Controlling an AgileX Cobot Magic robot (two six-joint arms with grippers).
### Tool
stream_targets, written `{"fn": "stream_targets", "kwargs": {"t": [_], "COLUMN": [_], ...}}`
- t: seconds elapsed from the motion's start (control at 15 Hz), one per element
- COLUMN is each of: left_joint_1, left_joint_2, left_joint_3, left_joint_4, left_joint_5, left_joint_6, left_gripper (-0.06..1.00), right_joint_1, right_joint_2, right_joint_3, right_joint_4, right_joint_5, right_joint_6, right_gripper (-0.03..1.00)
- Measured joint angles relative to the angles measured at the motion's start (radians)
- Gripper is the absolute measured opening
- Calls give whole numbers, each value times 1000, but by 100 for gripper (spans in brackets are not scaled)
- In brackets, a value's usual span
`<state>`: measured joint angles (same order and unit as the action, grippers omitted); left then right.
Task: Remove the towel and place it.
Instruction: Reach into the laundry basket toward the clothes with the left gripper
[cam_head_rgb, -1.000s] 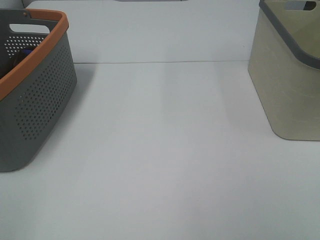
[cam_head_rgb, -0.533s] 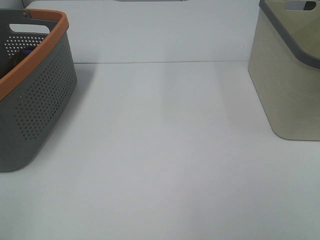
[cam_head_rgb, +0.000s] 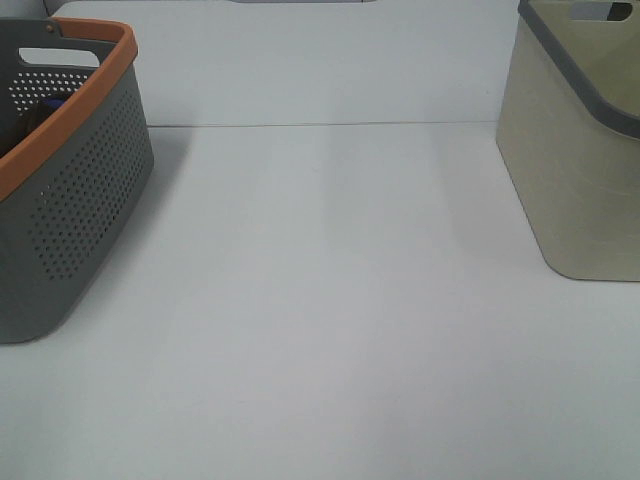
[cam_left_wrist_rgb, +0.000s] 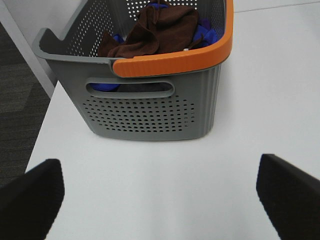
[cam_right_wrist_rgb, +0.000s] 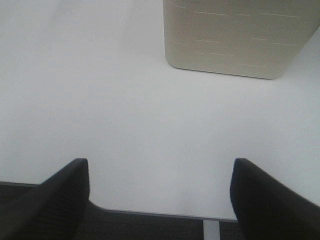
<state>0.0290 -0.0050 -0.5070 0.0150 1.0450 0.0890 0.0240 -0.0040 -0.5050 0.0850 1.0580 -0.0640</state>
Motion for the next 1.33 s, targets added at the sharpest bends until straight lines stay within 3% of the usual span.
{"fn": "stream_targets", "kwargs": {"t": [1.33], "left_joint_1": [0], "left_joint_2": [0], "left_joint_3": [0], "left_joint_4": [-1], "left_joint_5": [0], "left_joint_6": [1], "left_gripper": [99], "right_joint_1": [0], "right_joint_2": [0], "right_joint_3": [0], "right_joint_4": [0], "right_joint_5": [0], "right_joint_6": [0], "right_gripper": [77]}}
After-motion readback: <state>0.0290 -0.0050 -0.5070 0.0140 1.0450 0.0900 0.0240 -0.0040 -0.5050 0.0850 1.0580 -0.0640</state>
